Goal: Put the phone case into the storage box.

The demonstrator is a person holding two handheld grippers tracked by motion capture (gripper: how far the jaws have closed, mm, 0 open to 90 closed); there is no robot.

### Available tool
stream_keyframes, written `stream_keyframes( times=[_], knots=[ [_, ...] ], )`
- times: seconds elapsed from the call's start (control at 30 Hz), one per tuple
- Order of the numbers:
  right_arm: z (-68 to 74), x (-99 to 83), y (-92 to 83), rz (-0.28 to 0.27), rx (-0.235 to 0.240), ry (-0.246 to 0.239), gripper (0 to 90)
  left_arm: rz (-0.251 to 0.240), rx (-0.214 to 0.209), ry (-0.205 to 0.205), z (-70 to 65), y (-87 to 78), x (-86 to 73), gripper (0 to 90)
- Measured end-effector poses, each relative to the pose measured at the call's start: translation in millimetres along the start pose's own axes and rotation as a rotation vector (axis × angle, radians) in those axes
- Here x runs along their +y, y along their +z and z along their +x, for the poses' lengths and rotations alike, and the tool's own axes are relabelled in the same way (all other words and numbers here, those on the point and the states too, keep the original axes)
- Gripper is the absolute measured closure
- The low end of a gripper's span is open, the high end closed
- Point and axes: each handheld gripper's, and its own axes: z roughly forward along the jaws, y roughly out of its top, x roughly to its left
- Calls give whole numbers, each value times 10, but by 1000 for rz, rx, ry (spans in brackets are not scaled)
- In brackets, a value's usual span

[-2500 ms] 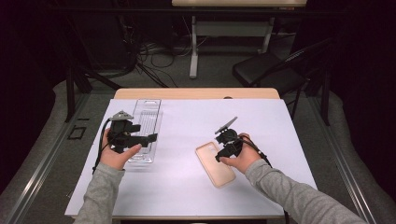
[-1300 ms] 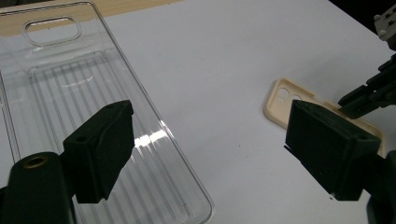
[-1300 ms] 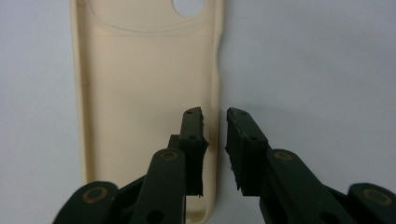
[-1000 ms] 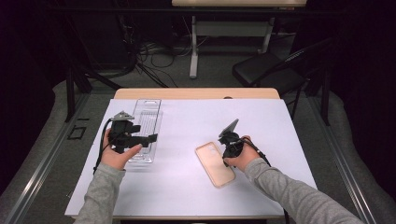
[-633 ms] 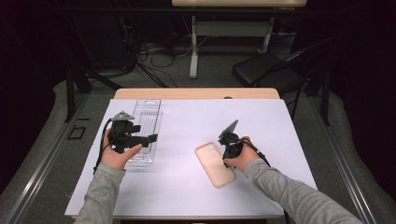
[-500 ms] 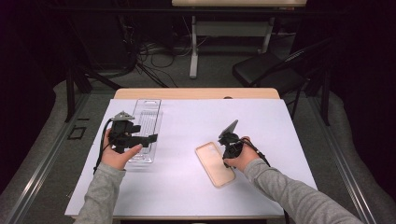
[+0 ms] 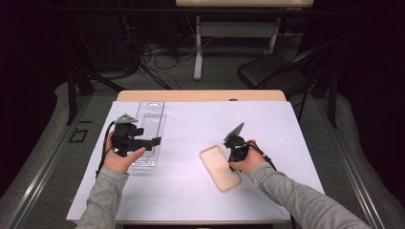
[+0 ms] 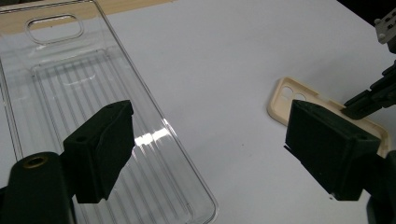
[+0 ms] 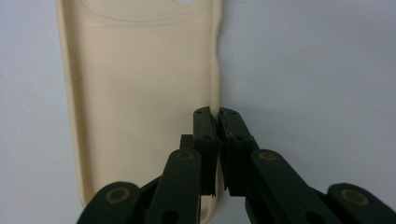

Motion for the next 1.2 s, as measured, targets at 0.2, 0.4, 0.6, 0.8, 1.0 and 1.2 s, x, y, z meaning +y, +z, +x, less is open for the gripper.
stream_keyframes(
  times=[0.2,0.4,0.6,0.8,1.0,1.2],
  knots=[
    [2,-9,3,-13,0,1,862,0,0,0,-1,2,0,156],
    [2,-13,-1,-14,1,0,864,2,0,2,2,4,-1,156],
    [19,-30,-33,-20,3,-7,865,5,1,1,-1,9,-2,156],
    [11,-51,-92,-34,4,-10,865,3,2,2,-6,11,-2,156],
    [-6,-50,-218,30,-16,-29,865,3,-2,6,-25,18,0,156],
    [12,-116,-158,-184,62,31,865,-2,-8,11,-52,12,6,156]
  ],
)
